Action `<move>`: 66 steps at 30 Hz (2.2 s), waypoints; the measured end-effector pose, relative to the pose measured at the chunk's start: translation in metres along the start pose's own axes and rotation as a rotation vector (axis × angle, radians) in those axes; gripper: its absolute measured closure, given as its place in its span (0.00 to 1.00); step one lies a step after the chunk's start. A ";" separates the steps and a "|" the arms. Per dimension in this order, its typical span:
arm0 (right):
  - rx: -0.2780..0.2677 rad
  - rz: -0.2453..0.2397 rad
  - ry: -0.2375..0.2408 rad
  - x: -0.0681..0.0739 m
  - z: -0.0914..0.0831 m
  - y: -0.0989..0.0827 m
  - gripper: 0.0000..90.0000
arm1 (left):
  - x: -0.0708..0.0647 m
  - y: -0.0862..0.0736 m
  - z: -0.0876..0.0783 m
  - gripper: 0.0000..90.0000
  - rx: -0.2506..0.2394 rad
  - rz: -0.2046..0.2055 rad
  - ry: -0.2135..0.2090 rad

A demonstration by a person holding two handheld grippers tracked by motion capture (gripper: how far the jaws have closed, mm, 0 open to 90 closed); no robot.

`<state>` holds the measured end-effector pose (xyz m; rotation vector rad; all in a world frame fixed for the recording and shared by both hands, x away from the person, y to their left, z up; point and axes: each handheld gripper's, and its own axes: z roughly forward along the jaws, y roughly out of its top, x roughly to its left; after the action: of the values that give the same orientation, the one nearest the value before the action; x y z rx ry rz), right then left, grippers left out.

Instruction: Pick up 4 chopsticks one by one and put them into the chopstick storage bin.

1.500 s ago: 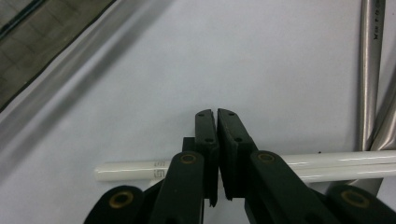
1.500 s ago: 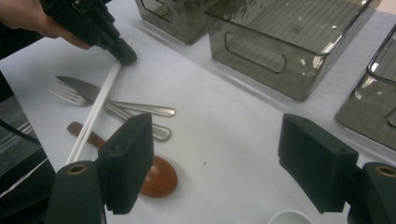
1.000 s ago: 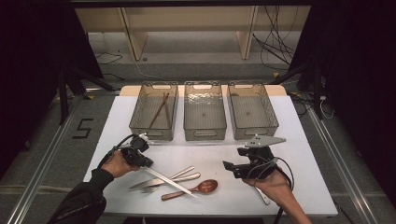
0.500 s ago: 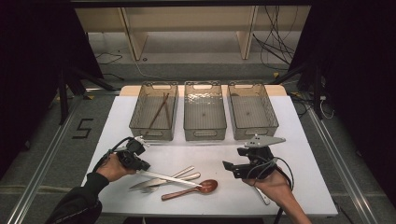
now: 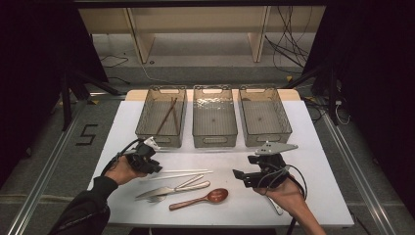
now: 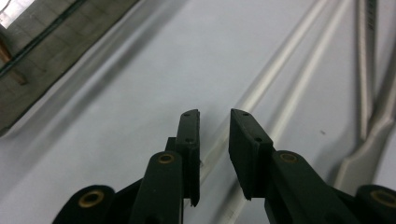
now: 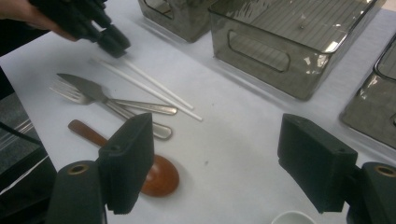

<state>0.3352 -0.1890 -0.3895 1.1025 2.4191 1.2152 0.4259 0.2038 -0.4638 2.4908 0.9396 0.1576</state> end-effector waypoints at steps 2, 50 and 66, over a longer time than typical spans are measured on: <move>0.003 -0.003 0.003 0.001 -0.001 0.000 0.31 | 0.002 0.000 -0.004 0.79 -0.021 -0.011 -0.010; 0.006 -0.002 0.010 0.000 0.001 0.000 0.31 | -0.005 0.028 0.016 0.54 0.203 0.195 0.012; 0.013 -0.003 0.014 0.001 0.002 0.000 0.31 | -0.007 0.035 0.018 0.74 0.245 0.165 0.007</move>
<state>0.3357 -0.1870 -0.3904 1.0973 2.4416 1.2117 0.4459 0.1694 -0.4629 2.7961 0.7971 0.1097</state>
